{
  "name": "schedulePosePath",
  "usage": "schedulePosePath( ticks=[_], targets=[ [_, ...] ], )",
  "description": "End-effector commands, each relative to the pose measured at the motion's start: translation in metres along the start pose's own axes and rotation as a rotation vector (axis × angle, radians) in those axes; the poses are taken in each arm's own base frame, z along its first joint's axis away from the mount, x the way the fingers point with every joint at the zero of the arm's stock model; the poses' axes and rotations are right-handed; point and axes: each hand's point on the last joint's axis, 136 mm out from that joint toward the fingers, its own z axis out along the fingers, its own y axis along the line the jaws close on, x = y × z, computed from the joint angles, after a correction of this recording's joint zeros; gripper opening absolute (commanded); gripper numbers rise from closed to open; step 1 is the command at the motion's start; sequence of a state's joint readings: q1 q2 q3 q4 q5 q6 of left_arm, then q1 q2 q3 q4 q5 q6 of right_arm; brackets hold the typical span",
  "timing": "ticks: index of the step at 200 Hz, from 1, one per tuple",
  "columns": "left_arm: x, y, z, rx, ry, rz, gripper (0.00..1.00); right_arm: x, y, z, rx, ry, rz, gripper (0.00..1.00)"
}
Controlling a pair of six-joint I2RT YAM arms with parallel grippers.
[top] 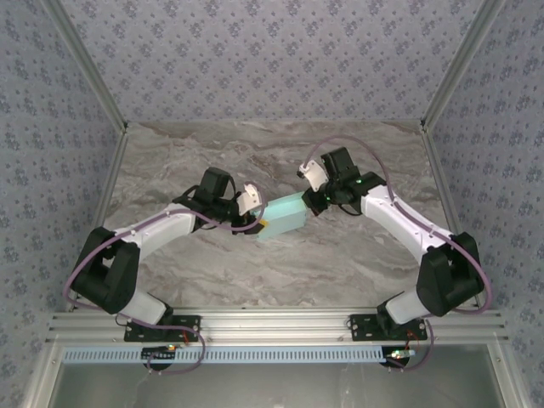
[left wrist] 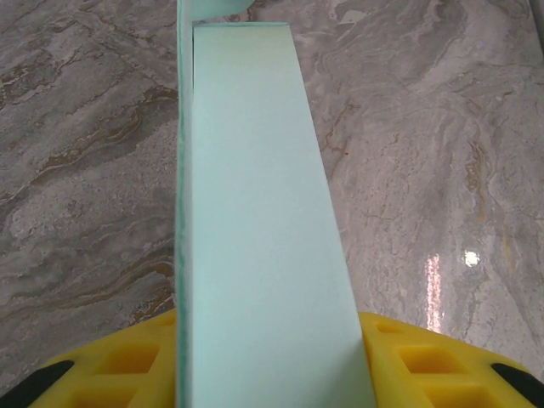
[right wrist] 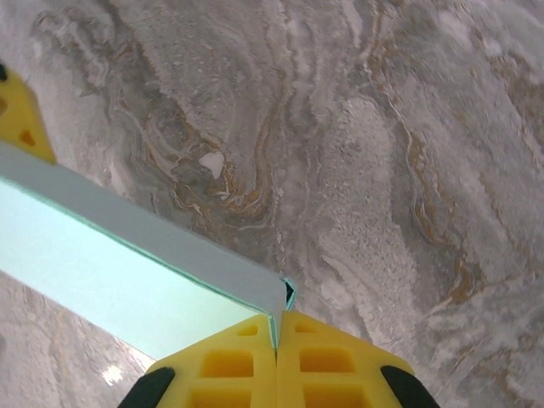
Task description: Fold the paper box
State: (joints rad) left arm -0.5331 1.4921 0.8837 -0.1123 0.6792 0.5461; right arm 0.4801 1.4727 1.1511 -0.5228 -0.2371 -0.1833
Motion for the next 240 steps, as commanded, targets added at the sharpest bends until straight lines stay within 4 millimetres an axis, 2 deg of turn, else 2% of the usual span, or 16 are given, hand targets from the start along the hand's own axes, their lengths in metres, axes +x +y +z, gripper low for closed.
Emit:
schedulePosePath(
  ticks=[1,36,74,134,240],
  targets=[
    [-0.009,0.006,0.000,-0.035,-0.029,0.018,0.26,0.010,-0.007,0.000,0.070,0.067,0.221,0.03],
    [-0.008,0.005,0.003,-0.031,-0.046,0.015,0.26,0.014,-0.009,0.007,0.172,0.069,0.230,0.02],
    [-0.002,0.006,0.008,-0.029,-0.041,-0.007,0.26,0.021,-0.013,0.019,0.203,0.027,0.273,0.01],
    [0.006,0.008,0.014,-0.035,-0.042,-0.029,0.26,0.028,-0.014,0.022,0.256,-0.034,0.319,0.01],
    [0.020,0.012,0.022,-0.045,-0.010,-0.056,0.28,0.061,-0.013,0.033,0.319,-0.046,0.351,0.01]
  ],
)
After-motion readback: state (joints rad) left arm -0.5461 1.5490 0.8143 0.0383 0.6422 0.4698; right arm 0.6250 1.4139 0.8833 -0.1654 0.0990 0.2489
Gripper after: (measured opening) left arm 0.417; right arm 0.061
